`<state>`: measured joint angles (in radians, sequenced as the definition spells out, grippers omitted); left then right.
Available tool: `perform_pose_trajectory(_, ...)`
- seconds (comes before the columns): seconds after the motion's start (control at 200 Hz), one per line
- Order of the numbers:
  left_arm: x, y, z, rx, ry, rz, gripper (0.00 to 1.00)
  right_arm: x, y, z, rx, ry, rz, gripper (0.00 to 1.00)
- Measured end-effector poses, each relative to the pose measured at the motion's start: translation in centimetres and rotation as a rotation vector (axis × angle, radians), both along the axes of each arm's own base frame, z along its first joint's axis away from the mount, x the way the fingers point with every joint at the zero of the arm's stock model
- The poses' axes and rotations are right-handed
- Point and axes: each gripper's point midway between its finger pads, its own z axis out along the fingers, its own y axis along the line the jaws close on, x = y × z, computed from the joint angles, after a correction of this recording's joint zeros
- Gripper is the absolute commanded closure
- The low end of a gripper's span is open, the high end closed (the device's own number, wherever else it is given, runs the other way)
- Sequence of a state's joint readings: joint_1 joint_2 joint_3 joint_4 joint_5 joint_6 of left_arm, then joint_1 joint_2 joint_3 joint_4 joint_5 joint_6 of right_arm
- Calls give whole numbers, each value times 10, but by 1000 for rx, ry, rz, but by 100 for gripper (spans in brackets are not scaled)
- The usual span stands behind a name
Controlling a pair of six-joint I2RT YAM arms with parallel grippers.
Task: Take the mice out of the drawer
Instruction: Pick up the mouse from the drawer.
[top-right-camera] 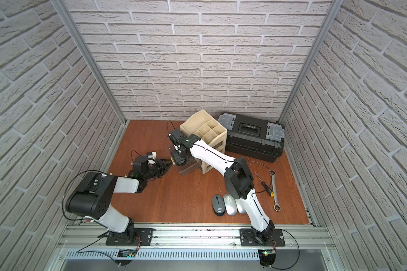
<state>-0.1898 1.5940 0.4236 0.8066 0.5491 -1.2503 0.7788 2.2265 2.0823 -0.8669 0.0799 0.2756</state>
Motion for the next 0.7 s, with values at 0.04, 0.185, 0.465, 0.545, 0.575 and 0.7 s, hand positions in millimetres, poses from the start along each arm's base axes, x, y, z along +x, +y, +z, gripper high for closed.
perform_pose_trajectory(0.04,0,0,0,0,0,0,68,1,0,0,-7,-2,2,35)
perform_pose_trajectory(0.185,0,0,0,0,0,-1,68,2,-6,1,-44,-14,11,39)
perform_pose_trajectory(0.465,0,0,0,1,0,0,68,2,-9,2,-81,-37,18,37)
perform_pose_trajectory(0.545,0,0,0,1,0,0,68,1,-9,1,-79,-33,14,36)
perform_pose_trajectory(0.575,0,0,0,1,0,0,68,1,-10,1,-77,-30,10,35)
perform_pose_trajectory(0.7,0,0,0,1,0,0,68,-1,-10,-3,-54,1,-18,29)
